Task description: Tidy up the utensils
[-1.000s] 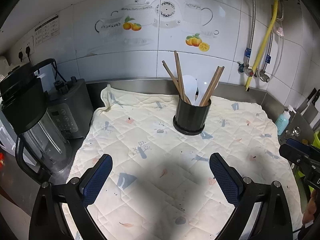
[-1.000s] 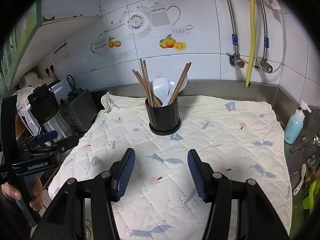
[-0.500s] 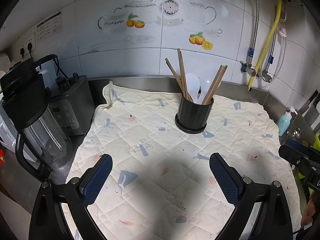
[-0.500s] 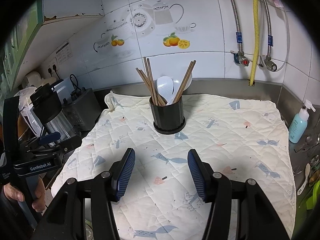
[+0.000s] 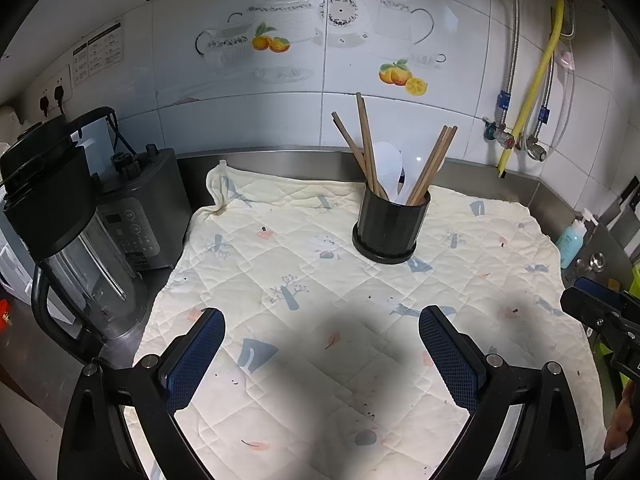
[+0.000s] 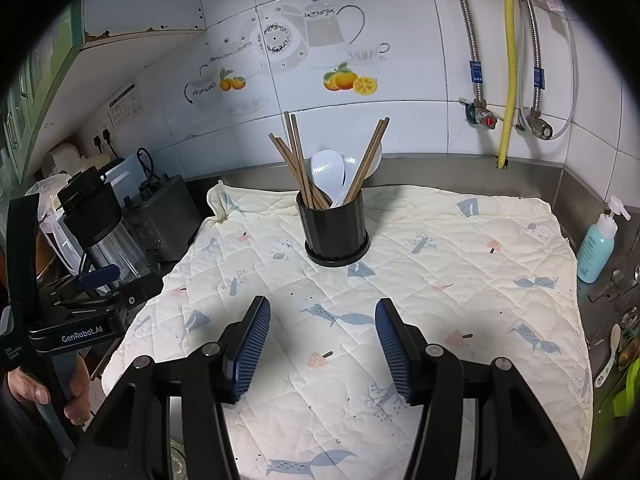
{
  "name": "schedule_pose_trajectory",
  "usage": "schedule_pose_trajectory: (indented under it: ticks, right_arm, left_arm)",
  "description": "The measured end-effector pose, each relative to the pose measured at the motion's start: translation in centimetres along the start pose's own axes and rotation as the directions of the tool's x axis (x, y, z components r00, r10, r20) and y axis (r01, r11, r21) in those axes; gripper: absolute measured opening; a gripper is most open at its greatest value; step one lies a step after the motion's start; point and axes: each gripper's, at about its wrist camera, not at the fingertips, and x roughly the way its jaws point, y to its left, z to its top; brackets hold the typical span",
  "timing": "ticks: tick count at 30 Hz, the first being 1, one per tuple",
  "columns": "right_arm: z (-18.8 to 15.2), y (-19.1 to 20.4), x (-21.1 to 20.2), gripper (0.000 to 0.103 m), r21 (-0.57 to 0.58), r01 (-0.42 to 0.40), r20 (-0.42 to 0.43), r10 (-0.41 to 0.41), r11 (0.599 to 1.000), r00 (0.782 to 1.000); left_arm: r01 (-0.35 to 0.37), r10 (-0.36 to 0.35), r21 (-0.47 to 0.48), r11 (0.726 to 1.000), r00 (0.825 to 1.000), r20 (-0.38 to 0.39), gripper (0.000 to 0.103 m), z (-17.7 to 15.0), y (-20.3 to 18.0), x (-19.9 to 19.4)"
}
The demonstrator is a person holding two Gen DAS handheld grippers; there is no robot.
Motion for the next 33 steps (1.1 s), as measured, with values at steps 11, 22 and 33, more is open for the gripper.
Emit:
schedule_pose_trajectory:
  ticks: [11, 22, 33]
  right_arm:
    - [-0.12, 0.22, 0.10, 0.060, 0.000, -0.001, -0.005, 0.001, 1.000, 1.000]
    - [-0.23, 0.06, 0.17, 0.060, 0.007, 0.000, -0.008, 0.000, 1.000, 1.000]
    - [-0.40, -0.25, 0.43, 0.060, 0.022, -0.001, -0.016, 0.001, 1.000, 1.000]
  left_arm:
    - [0.003, -0.003, 0.004, 1.000, 1.000, 0.000, 0.103, -0.04, -0.11, 0.02]
    - [0.008, -0.008, 0.008, 1.000, 1.000, -0.002, 0.103, 0.07, -0.28, 0.21]
    - [0.008, -0.008, 0.013, 1.000, 1.000, -0.005, 0.103, 0.23, -0.73, 0.60]
